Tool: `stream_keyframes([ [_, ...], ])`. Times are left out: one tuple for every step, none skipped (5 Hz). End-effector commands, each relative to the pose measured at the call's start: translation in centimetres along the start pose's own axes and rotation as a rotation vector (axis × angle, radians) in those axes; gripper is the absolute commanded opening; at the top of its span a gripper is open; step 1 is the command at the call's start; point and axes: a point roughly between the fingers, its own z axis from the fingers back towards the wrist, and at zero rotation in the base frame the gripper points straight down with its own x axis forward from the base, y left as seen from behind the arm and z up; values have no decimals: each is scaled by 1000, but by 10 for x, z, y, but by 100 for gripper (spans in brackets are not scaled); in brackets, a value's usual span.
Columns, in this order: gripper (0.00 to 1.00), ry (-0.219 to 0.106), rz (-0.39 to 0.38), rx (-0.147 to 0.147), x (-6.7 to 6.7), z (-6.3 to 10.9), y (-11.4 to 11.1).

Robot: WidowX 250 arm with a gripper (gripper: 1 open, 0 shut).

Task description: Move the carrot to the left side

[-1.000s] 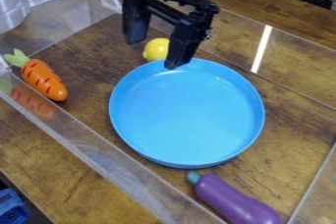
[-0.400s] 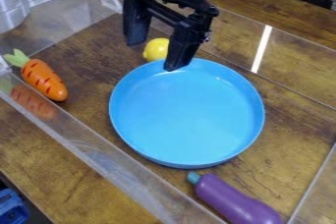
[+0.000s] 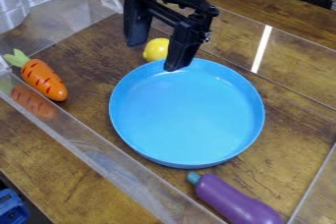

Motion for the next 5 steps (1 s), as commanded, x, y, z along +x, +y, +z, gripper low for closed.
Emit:
stream_keyframes([
  [100,-68,18,-6,4,20,8],
  [100,-76,10,-2,6,19,5],
  [100,-74,10,0,6,17,3],
  [100,-69,10,3,7,15,1],
  [100,-61,10,5,7,13,-1],
])
